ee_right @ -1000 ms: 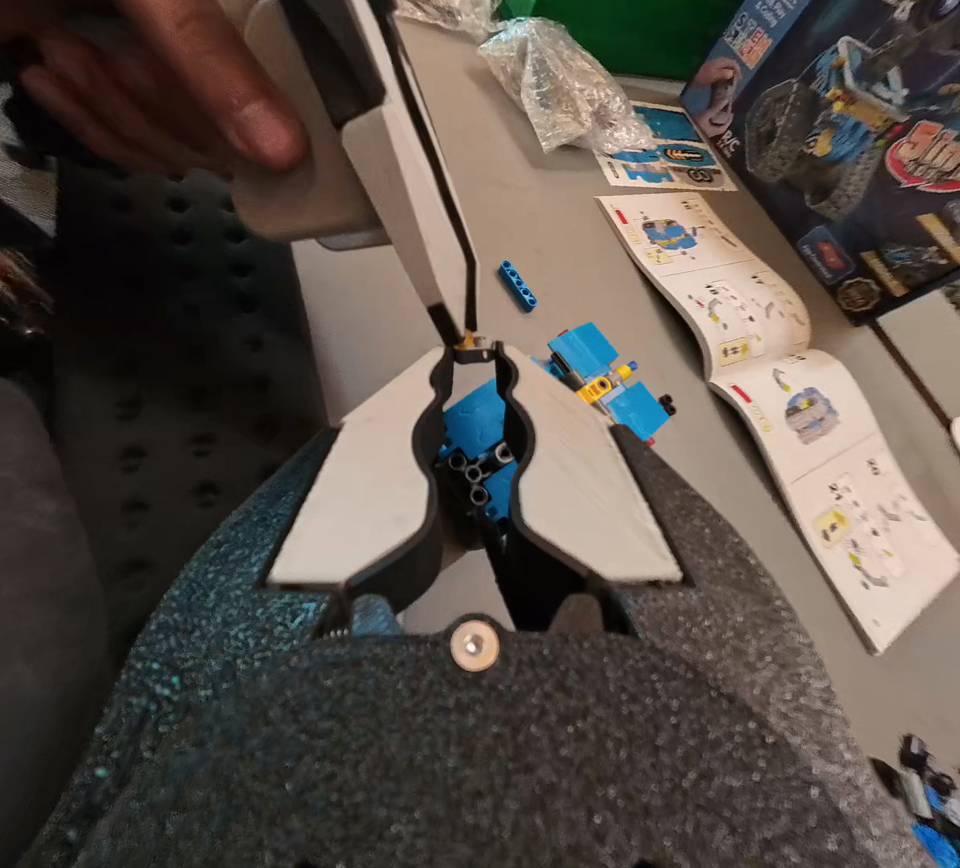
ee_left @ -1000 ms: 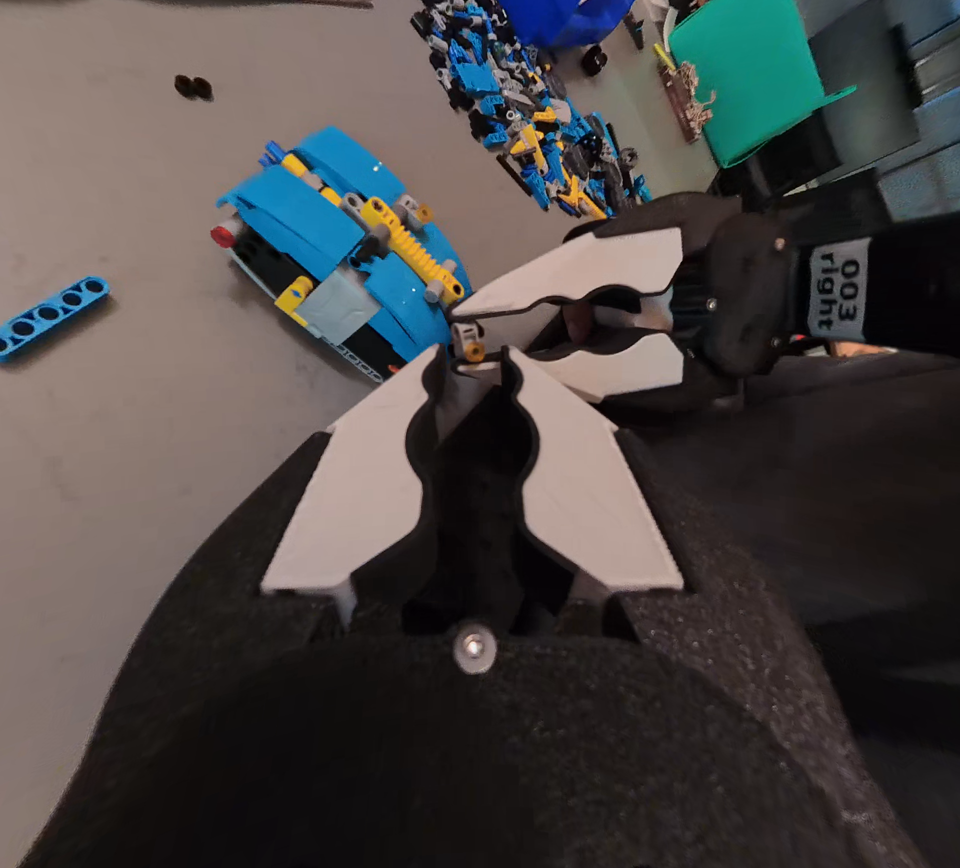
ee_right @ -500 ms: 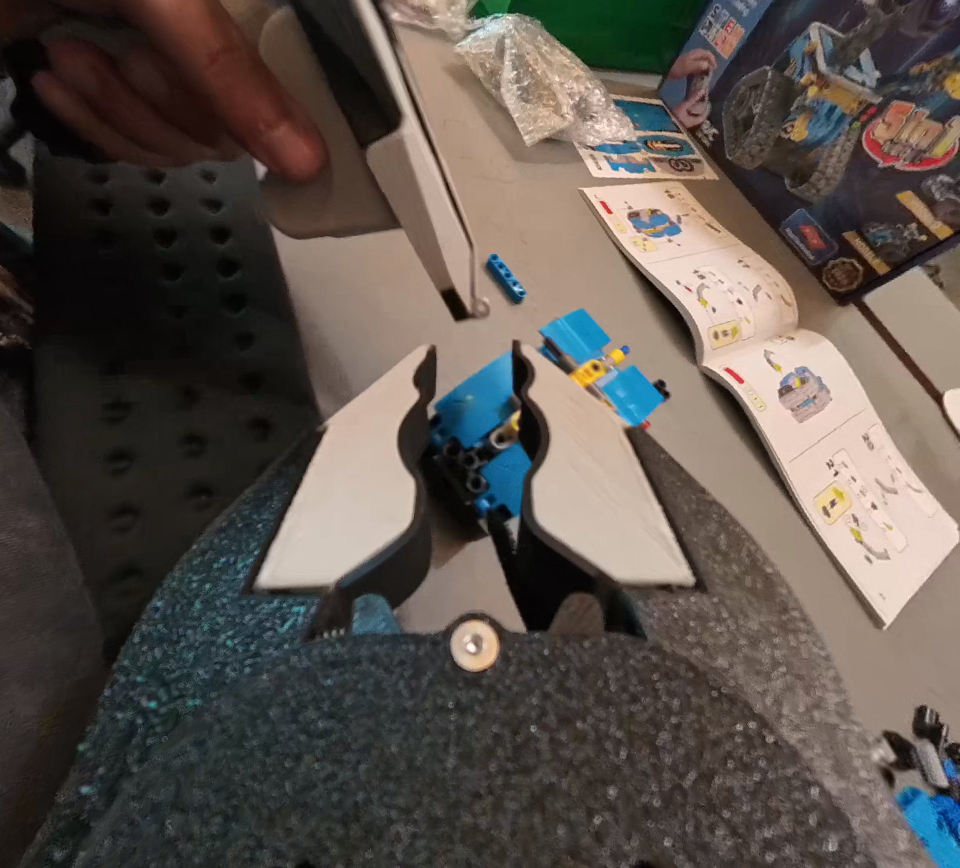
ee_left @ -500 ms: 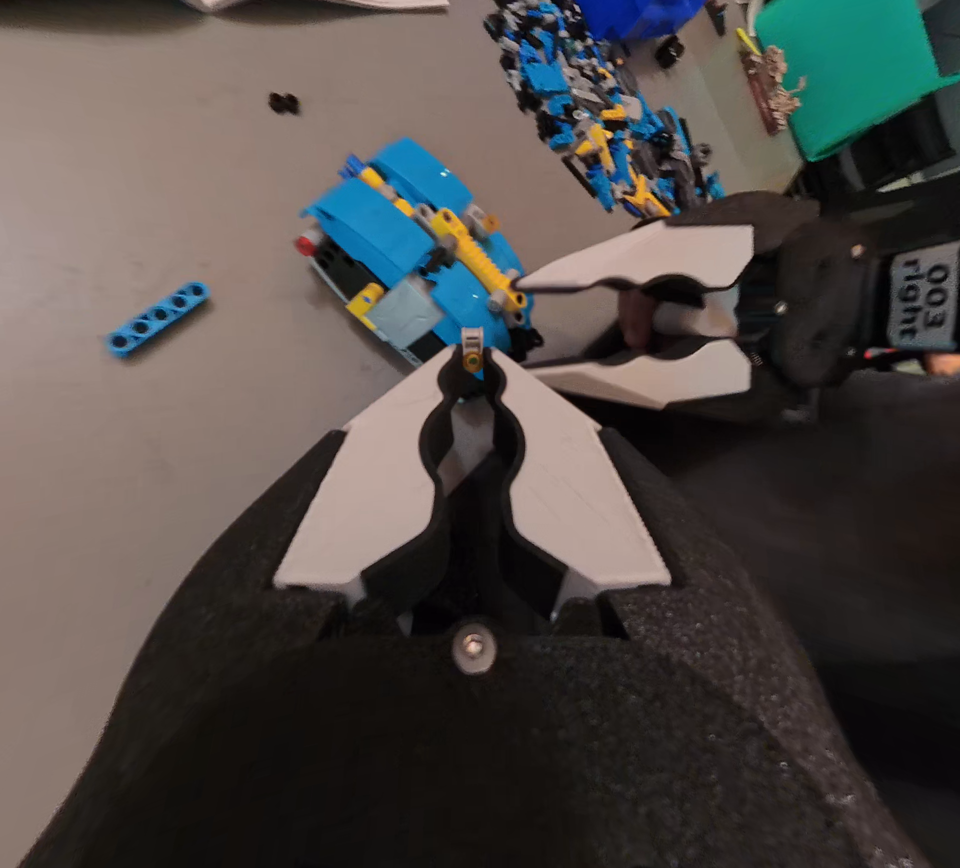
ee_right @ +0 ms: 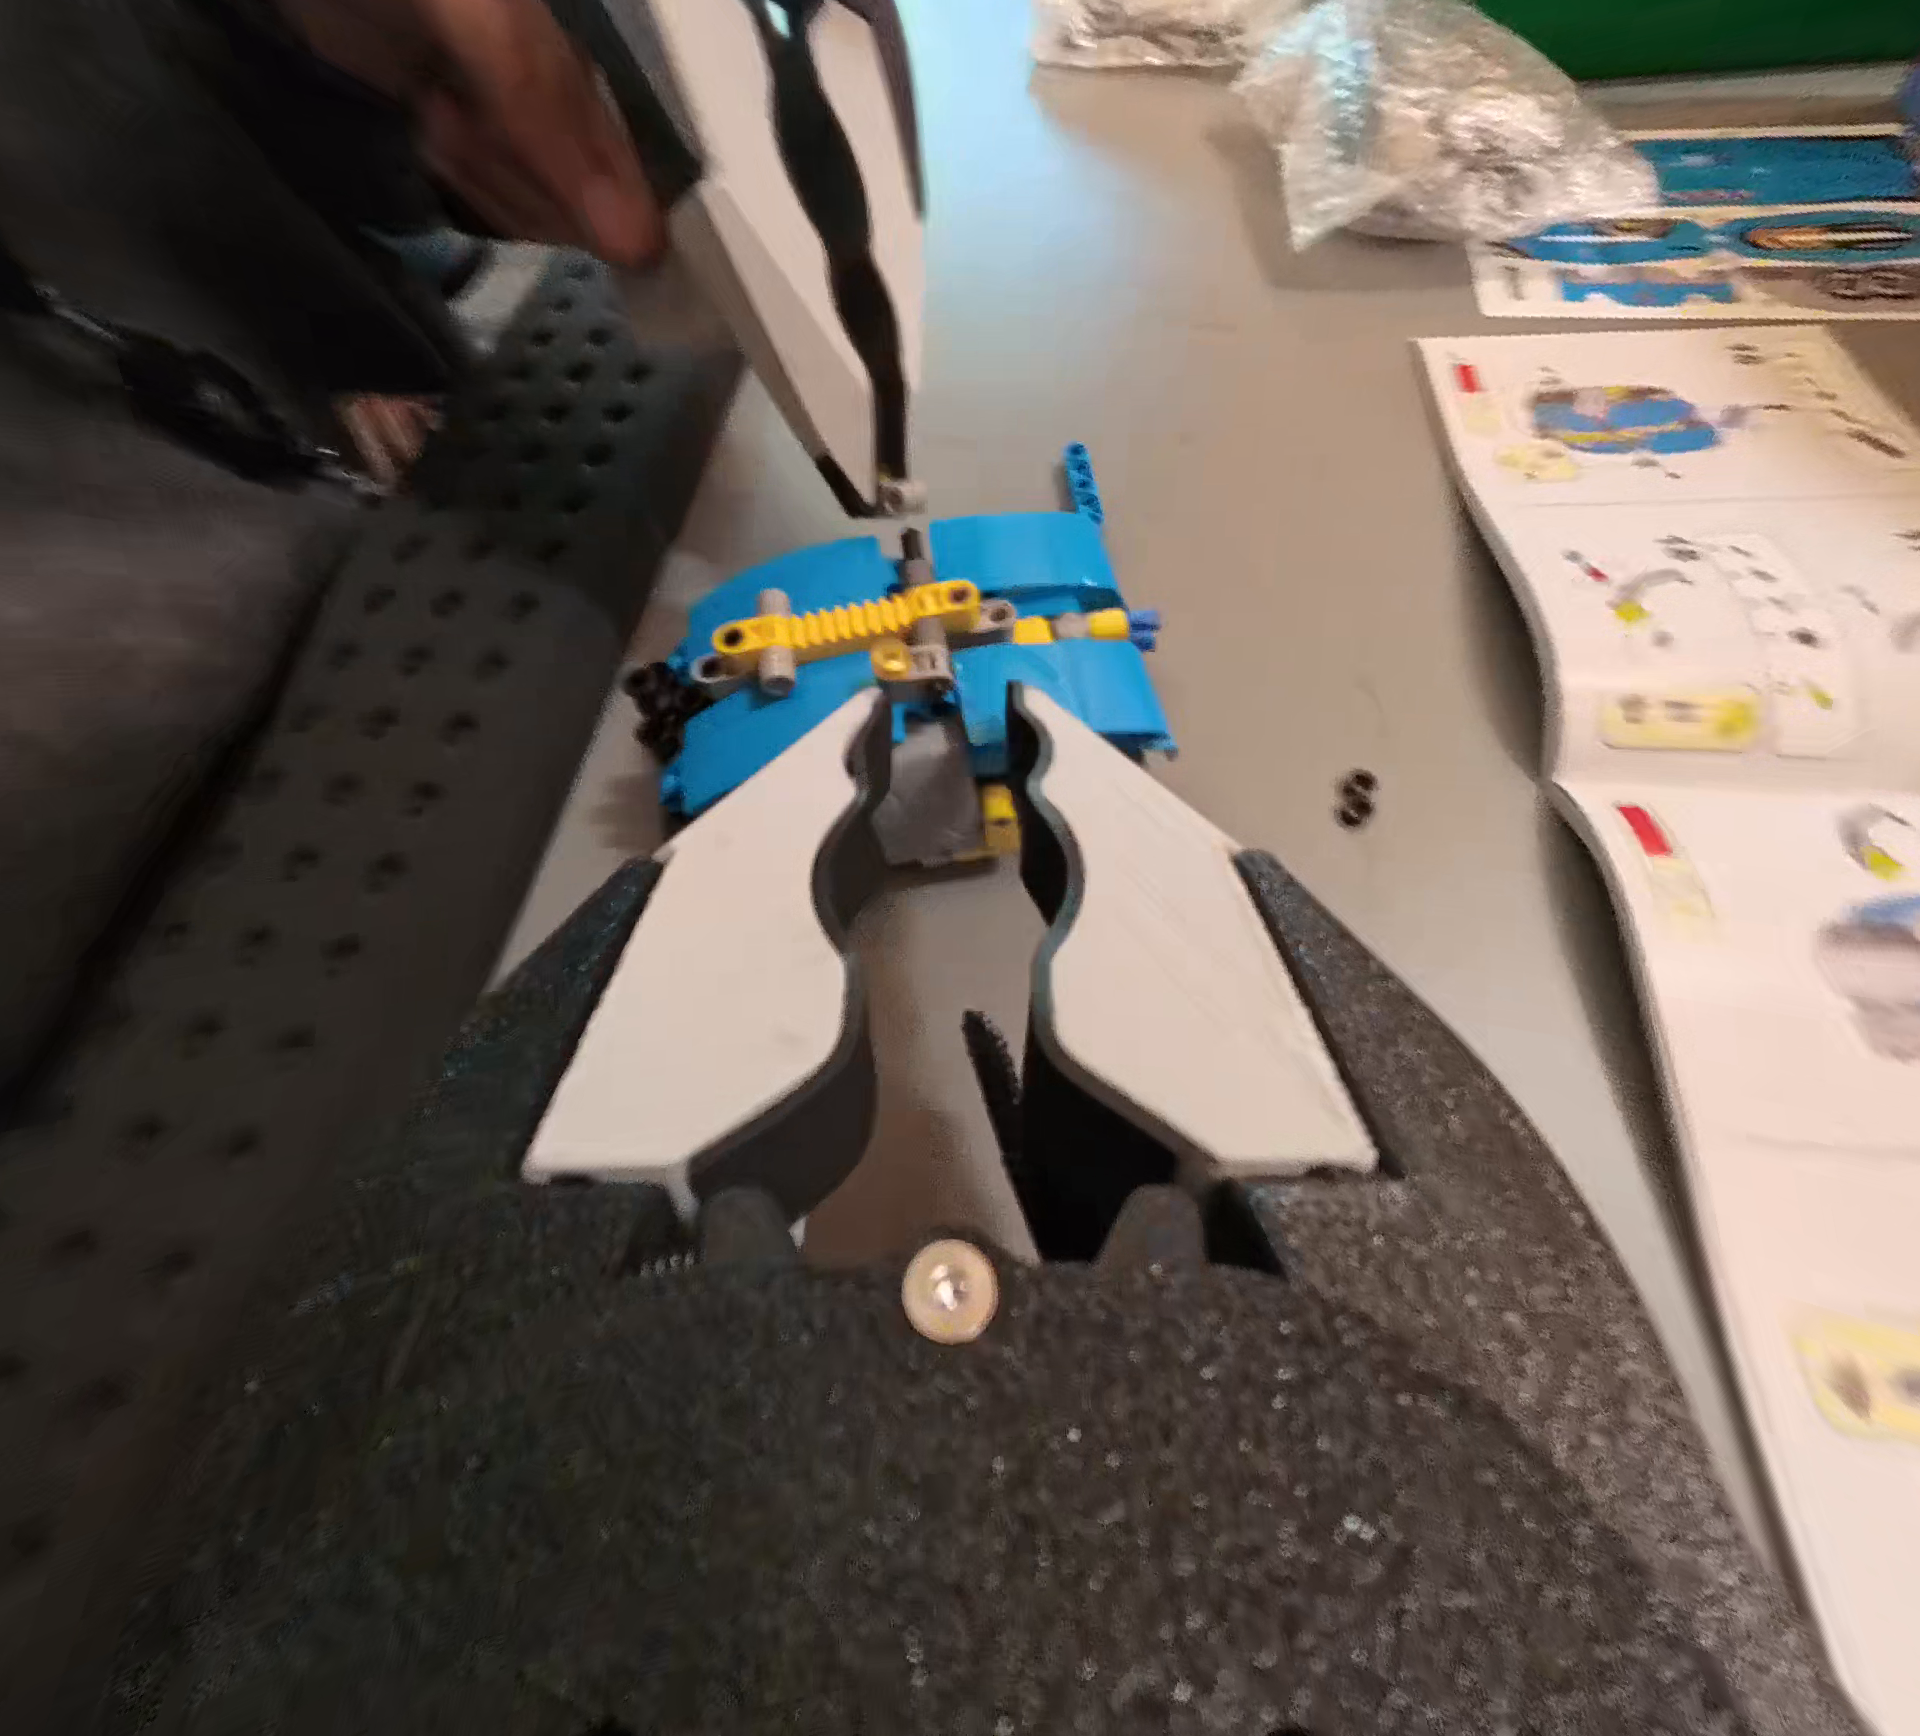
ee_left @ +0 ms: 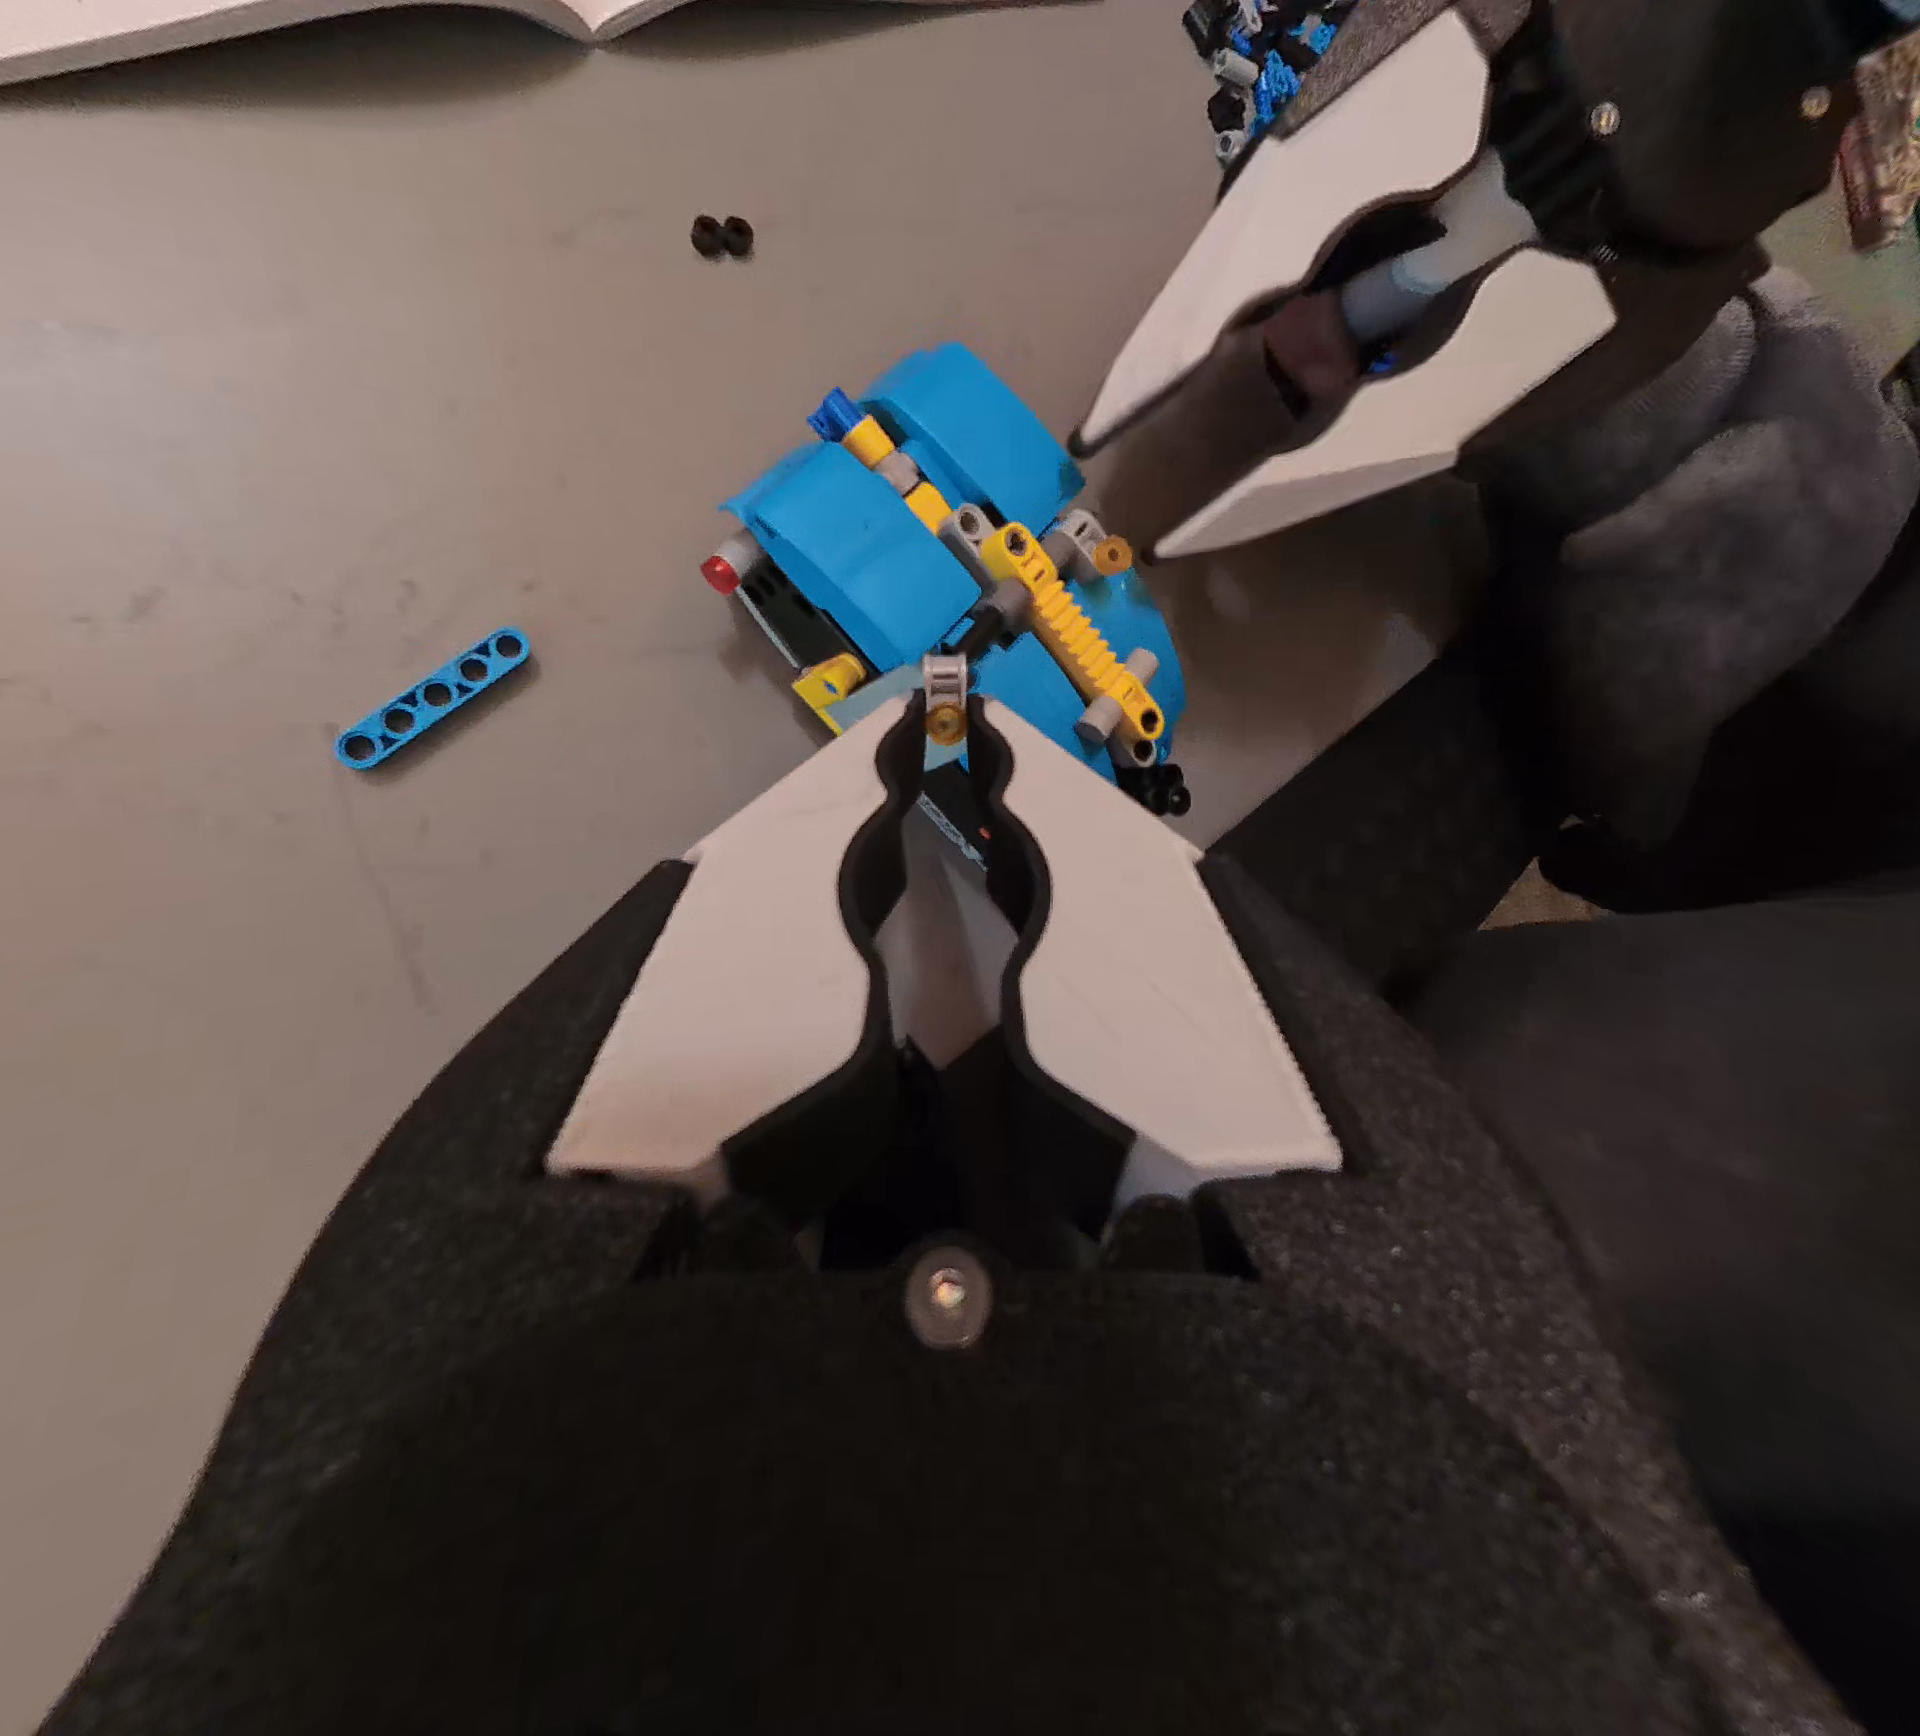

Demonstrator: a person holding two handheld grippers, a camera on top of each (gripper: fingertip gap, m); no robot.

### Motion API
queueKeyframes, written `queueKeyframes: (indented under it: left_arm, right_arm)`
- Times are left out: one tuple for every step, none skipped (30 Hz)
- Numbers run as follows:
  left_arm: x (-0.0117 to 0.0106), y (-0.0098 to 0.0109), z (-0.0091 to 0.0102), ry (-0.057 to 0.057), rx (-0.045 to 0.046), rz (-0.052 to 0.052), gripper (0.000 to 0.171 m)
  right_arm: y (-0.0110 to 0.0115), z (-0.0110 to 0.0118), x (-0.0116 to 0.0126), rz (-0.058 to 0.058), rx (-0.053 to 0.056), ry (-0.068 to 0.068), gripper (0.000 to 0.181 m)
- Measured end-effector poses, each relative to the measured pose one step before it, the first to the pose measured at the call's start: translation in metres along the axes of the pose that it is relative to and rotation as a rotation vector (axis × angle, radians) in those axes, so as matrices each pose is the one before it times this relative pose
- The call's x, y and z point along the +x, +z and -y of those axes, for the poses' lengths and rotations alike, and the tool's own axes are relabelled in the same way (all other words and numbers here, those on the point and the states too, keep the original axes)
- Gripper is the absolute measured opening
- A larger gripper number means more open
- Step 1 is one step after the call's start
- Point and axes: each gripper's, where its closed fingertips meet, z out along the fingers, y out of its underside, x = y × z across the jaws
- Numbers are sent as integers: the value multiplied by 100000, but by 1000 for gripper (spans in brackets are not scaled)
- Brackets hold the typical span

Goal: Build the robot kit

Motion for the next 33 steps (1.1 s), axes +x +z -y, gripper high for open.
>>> queueKeyframes:
  left_arm:
    - [-69, 89, 33, -675, -303, 232, 7]
    - [-210, 54, 31, -625, -278, 645, 7]
    - [-283, 32, 6, -331, -437, 807, 7]
    - [-203, 25, -77, -153, -886, 248, 7]
    - [-124, 0, 0, -259, -400, -67, 7]
    - [-115, -44, 50, -264, -74, 25, 7]
    - [-63, -17, 16, -159, -338, -109, 7]
    - [-33, -19, 9, -134, -395, -41, 7]
    - [-29, 7, -7, 108, -362, 325, 7]
    - [-37, -7, -7, 115, -305, 527, 7]
    - [-35, -42, 5, -189, -215, 541, 7]
    - [-120, -105, 16, -241, -166, 1193, 7]
    - [-192, -126, -3, -222, -262, 1592, 7]
    - [-163, -140, -21, -402, -369, 1410, 7]
    - [-120, -105, -51, -490, -558, 1243, 7]
    - [-75, -76, -53, -533, -683, 963, 7]
    - [-49, -72, -48, -393, -796, 865, 6]
    - [-57, -73, -61, -147, -1062, 1007, 6]
    - [-26, -72, -119, -148, -1684, 1013, 6]
    - [-64, -41, -256, -72, -2957, 1678, 6]
    - [-140, -17, -316, -246, -3870, 2660, 7]
    - [-1, -45, -170, -528, -2876, 2104, 7]
    - [205, -148, 57, -554, -1158, 792, 7]
    - [232, -212, 196, -664, -251, 447, 7]
    - [175, -238, 235, -223, -28, 695, 7]
    - [293, -223, 223, 448, 73, -18, 7]
    - [397, -114, 112, 294, -314, -756, 7]
    - [328, 55, -80, 169, -1207, -553, 7]
    - [199, 183, -154, 293, -1338, -120, 7]
    - [54, 194, -14, -258, -443, 310, 7]
    - [-101, 155, 51, -709, -63, 738, 7]
    - [-169, 92, -20, -447, -569, 1051, 7]
    - [-209, 20, -56, 28, -649, 1280, 7]
  right_arm:
    - [247, 169, -550, 6195, 829, 1255, 21]
    - [342, -14, -426, 4280, -250, 763, 21]
    - [395, -165, 101, -69, -856, -316, 22]
    - [402, -119, 221, -1664, 38, -1567, 22]
    - [234, 180, 197, -2080, 2058, -1960, 21]
    - [141, 66, 60, -1062, 753, -2018, 20]
    - [94, 20, 58, -947, -216, 1011, 19]
    - [39, 20, -29, -534, -702, 1158, 15]
    - [17, 23, 26, -1460, -1118, -444, 15]
    - [55, 31, -30, -2069, -1353, -433, 15]
    - [106, 97, 15, -3072, -997, -105, 15]
    - [153, 94, -3, -4123, -842, 481, 14]
    - [161, 62, -127, -4360, -569, 364, 14]
    - [160, 17, -164, -4394, -703, -37, 14]
    - [108, 91, -211, -3746, -666, 471, 14]
    - [46, 83, -249, -3117, -919, -1339, 14]
    - [-17, 113, -119, -3429, -834, -2749, 14]
    - [-4, 137, -69, -2841, -896, -2363, 14]
    - [-6, 125, -40, -2071, -915, -925, 14]
    - [15, 88, -52, -1459, -547, 133, 14]
    - [45, -28, -29, -888, -494, 794, 14]
    - [41, -104, -27, -291, -419, 1582, 14]
    - [17, -26, -89, 354, 342, 1849, 14]
    - [79, -167, -83, 456, -360, 848, 14]
    - [34, -20, -43, 453, 748, 679, 14]
    - [-1, -9, -17, 377, 564, 58, 14]
    - [-23, -25, 14, 309, 180, -23, 14]
    - [-38, -15, -2, 80, -3, 476, 14]
    - [-8, -5, -1, -234, 194, -288, 14]
    - [-15, -1, 2, -325, 264, -244, 14]
    - [-10, -5, -5, -240, 61, -422, 14]
    - [-13, -4, 2, -39, 44, 124, 14]
    - [-1, -6, 1, 100, 108, 431, 14]
